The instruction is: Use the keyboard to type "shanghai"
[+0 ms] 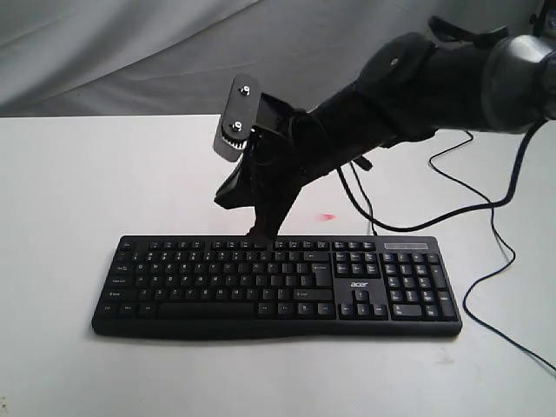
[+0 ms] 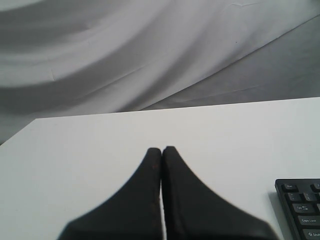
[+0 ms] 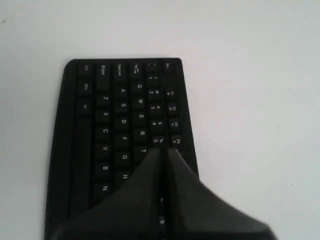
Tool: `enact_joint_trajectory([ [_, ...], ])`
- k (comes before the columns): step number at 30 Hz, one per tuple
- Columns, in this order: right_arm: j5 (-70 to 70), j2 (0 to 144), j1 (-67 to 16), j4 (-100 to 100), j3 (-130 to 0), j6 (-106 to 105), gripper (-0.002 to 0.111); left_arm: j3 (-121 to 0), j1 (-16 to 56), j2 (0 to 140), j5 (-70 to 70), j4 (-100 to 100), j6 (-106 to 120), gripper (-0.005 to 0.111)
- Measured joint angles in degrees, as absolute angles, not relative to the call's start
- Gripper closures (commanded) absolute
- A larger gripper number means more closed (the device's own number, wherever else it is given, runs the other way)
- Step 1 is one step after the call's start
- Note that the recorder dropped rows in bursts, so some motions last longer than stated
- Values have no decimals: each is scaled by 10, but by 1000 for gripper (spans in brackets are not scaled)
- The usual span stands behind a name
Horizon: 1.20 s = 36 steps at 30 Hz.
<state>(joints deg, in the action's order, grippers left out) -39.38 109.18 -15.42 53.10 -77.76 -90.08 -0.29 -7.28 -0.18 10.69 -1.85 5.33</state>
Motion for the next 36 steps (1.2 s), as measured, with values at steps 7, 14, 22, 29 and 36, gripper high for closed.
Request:
enact_joint_trajectory([
  [7, -349, 965, -154, 461, -778, -786, 108, -3, -73, -2, 107, -18, 53, 106],
  [14, -289, 855, -154, 450, -778, -748, 108, -3, -73, -2, 107, -18, 53, 106],
  [22, -279, 754, -154, 449, -778, -744, 108, -3, -73, -2, 107, -18, 53, 106],
  [29, -315, 705, -154, 415, -778, -735, 108, -3, -73, -2, 107, -18, 53, 106],
  [36, -349, 692, -154, 417, -778, -733, 108, -3, -73, -2, 107, -18, 53, 106],
])
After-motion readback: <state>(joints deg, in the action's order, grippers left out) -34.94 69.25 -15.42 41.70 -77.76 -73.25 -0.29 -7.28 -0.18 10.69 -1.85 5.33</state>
